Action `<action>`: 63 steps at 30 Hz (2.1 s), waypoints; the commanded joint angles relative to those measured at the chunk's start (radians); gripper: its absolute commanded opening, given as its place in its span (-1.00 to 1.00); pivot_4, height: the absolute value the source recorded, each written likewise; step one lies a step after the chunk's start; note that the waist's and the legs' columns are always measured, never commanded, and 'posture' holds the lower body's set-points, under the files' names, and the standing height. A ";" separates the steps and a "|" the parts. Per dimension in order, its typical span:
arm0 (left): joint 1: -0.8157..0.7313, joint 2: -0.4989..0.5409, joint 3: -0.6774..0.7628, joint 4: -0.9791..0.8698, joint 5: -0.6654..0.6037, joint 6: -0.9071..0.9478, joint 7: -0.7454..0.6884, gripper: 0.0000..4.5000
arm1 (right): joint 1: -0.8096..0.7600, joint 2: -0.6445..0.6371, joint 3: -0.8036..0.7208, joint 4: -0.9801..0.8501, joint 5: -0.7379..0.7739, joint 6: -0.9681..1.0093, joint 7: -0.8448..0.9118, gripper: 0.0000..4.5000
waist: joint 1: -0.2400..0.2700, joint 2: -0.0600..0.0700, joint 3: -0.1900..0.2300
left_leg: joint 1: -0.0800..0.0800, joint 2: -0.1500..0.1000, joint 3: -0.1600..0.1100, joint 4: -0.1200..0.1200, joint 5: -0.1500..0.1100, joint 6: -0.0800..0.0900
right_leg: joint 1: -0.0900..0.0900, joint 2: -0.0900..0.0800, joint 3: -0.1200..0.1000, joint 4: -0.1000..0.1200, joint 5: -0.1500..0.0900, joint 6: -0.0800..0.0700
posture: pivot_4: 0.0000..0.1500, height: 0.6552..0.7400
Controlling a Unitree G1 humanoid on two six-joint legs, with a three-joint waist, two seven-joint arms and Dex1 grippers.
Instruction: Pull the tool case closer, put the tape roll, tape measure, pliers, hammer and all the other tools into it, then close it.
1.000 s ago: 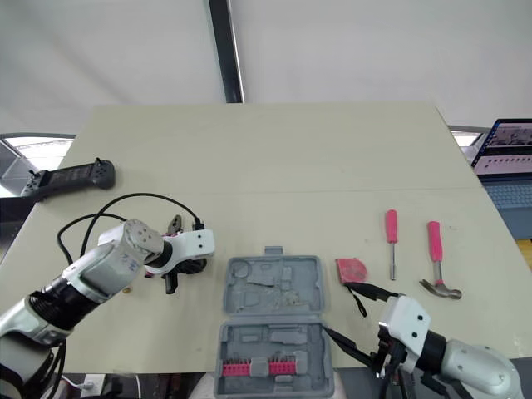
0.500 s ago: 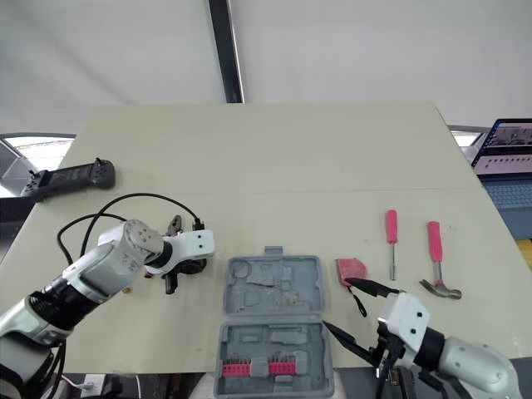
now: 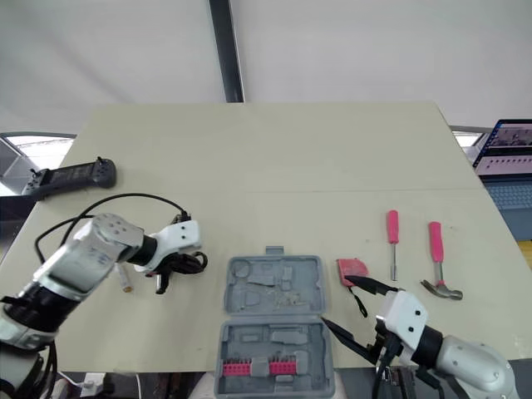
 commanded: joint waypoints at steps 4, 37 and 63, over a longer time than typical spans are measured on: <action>0.007 -0.006 0.133 -0.024 -0.224 0.013 -0.144 -0.99 | -0.007 -0.007 0.032 -0.027 -0.020 -0.023 0.006 1.00 | 0.000 0.000 0.000 | 0.000 0.000 0.000 0.000 0.000 0.000 | 0.001 0.000 0.000 0.000 0.000 0.000 | 1.00 1.00; -0.164 -0.188 -0.123 0.263 -0.009 -0.227 -0.176 -0.99 | 0.096 0.029 0.024 -0.090 -0.055 -0.035 -0.035 1.00 | 0.000 0.000 0.000 | 0.000 0.000 0.000 0.002 0.000 0.001 | 0.000 0.000 -0.001 0.001 0.000 0.000 | 1.00 1.00; -0.185 -0.269 -0.140 0.337 0.056 -0.290 -0.181 -0.99 | 0.139 0.043 0.018 -0.116 -0.072 -0.041 -0.059 1.00 | 0.000 0.000 0.000 | 0.000 0.000 0.000 0.002 0.000 0.001 | 0.001 0.000 -0.001 0.001 0.000 0.000 | 1.00 1.00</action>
